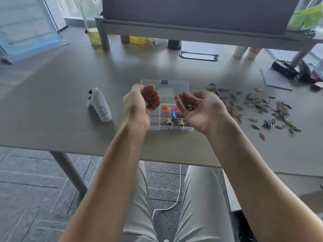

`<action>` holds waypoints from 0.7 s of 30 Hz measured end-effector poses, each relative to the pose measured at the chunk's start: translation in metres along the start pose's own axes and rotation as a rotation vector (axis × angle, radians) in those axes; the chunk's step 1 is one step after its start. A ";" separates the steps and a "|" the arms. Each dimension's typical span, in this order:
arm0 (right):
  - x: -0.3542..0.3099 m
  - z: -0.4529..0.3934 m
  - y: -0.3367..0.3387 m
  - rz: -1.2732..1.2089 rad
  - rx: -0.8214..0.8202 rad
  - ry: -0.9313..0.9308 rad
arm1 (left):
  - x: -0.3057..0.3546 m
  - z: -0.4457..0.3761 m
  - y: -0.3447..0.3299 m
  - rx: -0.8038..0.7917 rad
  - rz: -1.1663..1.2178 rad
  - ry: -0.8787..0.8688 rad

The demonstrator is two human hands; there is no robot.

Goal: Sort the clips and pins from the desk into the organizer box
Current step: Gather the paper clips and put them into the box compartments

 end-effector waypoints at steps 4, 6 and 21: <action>-0.005 0.005 0.006 0.032 0.017 0.058 | -0.013 -0.008 -0.012 -0.029 -0.112 0.024; -0.008 0.008 0.007 0.047 0.023 0.075 | -0.018 -0.012 -0.015 -0.060 -0.128 0.010; -0.012 -0.001 0.013 0.137 0.021 0.110 | -0.027 -0.010 -0.024 -0.161 -0.297 -0.076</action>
Point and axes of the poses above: each hand's wrist, its own z-axis away from the middle knuckle, its own y-axis out of the back of the hand, x = y × z, the point moved 6 cm from there along -z, towards the middle knuckle, and after that the axes turned 13 degrees about -x, right-handed, at the moved point
